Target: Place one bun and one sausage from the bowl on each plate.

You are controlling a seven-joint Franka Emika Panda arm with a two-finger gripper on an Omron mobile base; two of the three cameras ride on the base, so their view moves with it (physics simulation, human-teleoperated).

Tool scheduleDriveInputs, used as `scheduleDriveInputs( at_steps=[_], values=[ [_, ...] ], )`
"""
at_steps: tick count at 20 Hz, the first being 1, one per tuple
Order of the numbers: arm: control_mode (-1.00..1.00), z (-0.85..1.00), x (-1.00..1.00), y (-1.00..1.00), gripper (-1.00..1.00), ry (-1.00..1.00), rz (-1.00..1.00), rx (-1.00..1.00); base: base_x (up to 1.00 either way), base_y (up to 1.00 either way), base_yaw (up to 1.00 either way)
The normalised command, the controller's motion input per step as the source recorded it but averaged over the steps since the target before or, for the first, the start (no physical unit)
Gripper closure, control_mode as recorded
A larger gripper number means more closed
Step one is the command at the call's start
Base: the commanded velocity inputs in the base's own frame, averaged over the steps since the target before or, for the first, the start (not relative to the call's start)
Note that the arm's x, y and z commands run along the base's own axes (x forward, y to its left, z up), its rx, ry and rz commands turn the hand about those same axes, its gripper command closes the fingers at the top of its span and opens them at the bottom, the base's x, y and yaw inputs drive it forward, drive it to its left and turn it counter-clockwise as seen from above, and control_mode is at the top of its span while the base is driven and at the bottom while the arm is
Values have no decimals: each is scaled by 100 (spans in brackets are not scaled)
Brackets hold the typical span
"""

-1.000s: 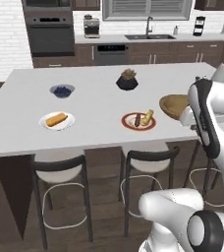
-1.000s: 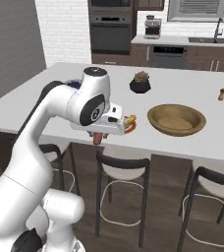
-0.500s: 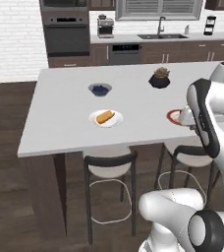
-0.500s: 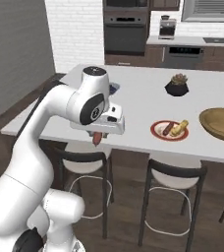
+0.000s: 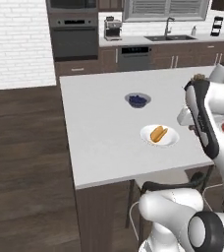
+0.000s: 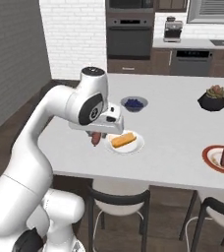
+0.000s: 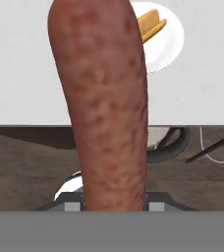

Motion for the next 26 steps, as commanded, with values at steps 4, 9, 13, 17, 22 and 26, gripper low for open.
scheduleDriveInputs(
  at_steps=[4, 9, 13, 17, 22, 26],
  values=[
    [-100, 0, 59, 10, 100, 1, -17, -1, 22, 14, -5],
    [-100, -26, 64, -1, 100, 10, -34, 0, 0, 0, 0],
    [-100, -51, 39, -9, 100, 10, -44, 0, 0, 0, 0],
    [-100, -57, 31, -31, 100, 2, -43, 2, 0, 0, 0],
    [-100, -56, 33, -43, 100, 0, -28, 6, 0, 0, 0],
    [-100, -54, 38, -22, 100, 0, -17, 5, 0, 0, 0]
  ],
)
